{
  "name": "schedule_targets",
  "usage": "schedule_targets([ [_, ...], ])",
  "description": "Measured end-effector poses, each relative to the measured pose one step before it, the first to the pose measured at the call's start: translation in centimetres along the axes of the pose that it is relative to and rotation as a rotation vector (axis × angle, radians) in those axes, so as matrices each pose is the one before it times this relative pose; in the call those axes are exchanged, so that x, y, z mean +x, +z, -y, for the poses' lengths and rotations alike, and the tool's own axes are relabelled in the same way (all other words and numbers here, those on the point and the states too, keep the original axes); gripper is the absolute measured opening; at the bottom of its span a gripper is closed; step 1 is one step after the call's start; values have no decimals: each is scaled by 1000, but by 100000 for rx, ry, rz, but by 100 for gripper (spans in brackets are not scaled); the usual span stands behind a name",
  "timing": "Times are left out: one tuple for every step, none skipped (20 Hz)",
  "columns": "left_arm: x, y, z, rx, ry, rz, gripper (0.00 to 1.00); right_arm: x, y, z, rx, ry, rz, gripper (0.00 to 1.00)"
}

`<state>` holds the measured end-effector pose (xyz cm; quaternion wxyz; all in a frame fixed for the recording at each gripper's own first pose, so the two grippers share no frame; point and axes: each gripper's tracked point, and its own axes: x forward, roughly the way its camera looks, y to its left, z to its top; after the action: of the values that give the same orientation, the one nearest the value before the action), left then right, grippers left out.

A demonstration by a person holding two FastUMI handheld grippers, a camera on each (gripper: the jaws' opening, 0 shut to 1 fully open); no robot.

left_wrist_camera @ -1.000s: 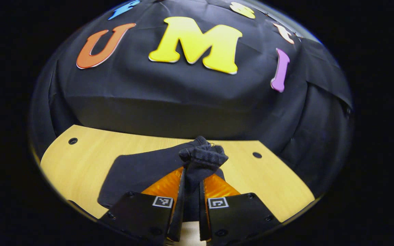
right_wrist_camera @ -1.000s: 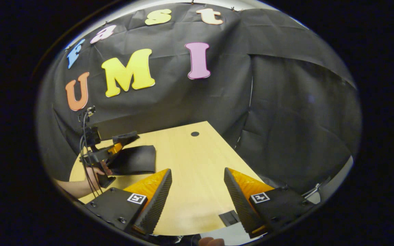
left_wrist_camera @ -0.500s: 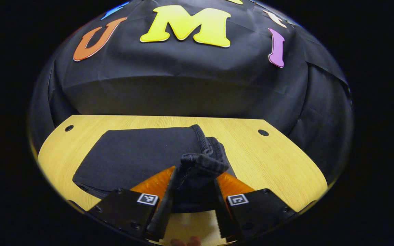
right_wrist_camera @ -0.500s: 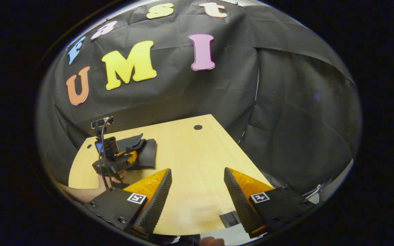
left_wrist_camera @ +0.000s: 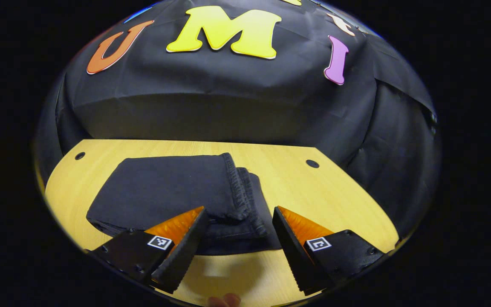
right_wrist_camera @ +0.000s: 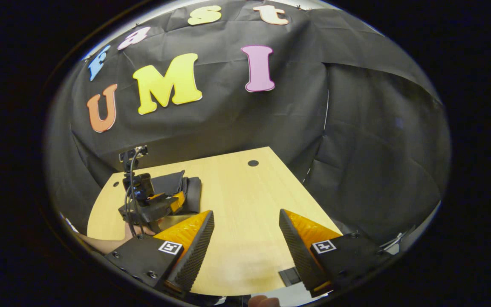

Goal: Grasp the waist and the cuffs of the jeans and fold them to make the two legs overlap; first hold the waist and fold one-third of the jeans toward the cuffs, then hold the cuffs and fold the remaining one-third in the same direction to finish folding.

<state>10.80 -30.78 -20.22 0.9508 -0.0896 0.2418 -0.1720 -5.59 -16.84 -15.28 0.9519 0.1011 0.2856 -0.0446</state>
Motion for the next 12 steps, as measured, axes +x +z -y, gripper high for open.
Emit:
schedule_targets([
  [-872, 608, 774, 80, -1724, 1065, 98, 23, 370, -345, 83, 873, 698, 92],
  [-1014, 571, 916, -298, -2604, 847, 98, 142, 443, -537, 571, 1412, 926, 92],
  [-1107, 578, 655, -153, -1846, 706, 98, 156, 514, -695, 279, 1746, 1228, 95],
  [-1135, 1129, 117, 601, -177, 1481, 98, 247, 555, -841, -499, 2032, 1556, 92],
  [-1237, 1543, -185, 415, 191, 2494, 98, 289, 796, -955, -1206, 1961, 1778, 92],
  [-1274, 1951, -158, 294, -326, 3176, 98, 312, 910, -1107, -1450, 2286, 2409, 95],
  [-1442, 2142, -16, 442, -1178, 3897, 98, 412, 1220, -1318, -1210, 2743, 2872, 95],
  [-1586, 2535, -556, 608, 1394, 4480, 98, 504, 1088, -1380, -1201, 2926, 2736, 92],
  [-1419, 2550, -746, 495, 639, 4361, 98, 543, 1148, -1447, -1232, 3031, 2853, 98],
  [-1309, 2758, -888, 1371, 2208, 4493, 98, 552, 1056, -1426, -1546, 2674, 2747, 98],
  [-1378, 2667, -1265, 1408, 2406, 4734, 98, 439, 1101, -1261, -1728, 2352, 2961, 98],
  [-1273, 2520, -1334, 1788, 2752, 4433, 98, 464, 1255, -1218, -1823, 2055, 3381, 98],
])
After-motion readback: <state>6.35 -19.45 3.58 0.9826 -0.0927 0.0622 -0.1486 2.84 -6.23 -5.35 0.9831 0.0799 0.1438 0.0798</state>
